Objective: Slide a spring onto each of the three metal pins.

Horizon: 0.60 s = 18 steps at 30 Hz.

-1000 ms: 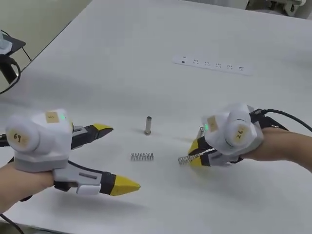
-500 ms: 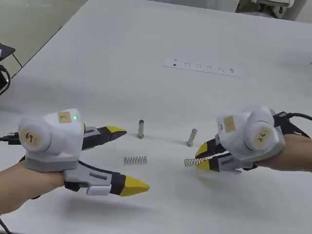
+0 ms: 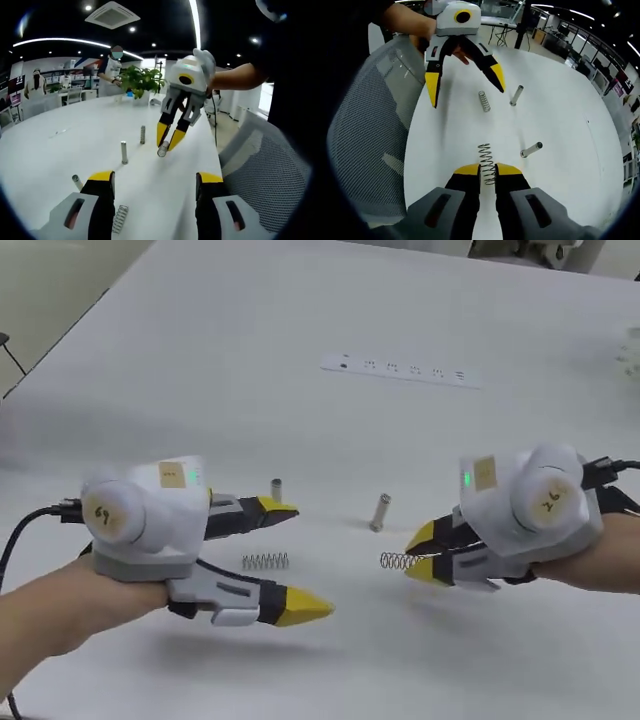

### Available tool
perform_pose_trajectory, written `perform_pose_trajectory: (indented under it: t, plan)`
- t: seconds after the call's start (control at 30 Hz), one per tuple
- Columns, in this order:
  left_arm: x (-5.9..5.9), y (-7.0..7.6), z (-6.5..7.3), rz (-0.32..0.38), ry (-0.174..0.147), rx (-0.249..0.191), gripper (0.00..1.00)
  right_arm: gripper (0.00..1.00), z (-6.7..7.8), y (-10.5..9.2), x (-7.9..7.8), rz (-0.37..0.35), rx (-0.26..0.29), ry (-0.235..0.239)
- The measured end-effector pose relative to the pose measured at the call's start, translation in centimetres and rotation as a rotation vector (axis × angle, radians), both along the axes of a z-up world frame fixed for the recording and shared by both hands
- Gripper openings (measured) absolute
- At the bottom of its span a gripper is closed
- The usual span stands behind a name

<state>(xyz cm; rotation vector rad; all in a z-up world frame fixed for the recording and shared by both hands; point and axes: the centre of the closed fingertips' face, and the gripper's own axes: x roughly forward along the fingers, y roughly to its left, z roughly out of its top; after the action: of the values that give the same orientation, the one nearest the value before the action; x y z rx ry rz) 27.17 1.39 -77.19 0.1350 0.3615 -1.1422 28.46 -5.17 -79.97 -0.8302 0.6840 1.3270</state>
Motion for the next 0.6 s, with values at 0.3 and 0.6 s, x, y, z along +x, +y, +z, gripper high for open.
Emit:
perform_pose_trajectory:
  t: [0.3,0.6]
  plan:
    - [0.1,-3.0,-0.7,-0.078,-0.023,0.028,0.40,0.08,-0.1,0.6,-0.9,-0.032,0.019,0.024]
    - [-0.4,-5.4,-1.8,-0.148,-0.035,0.069,0.25,0.08,-0.2,1.2,-1.5,-0.010,0.004,0.019]
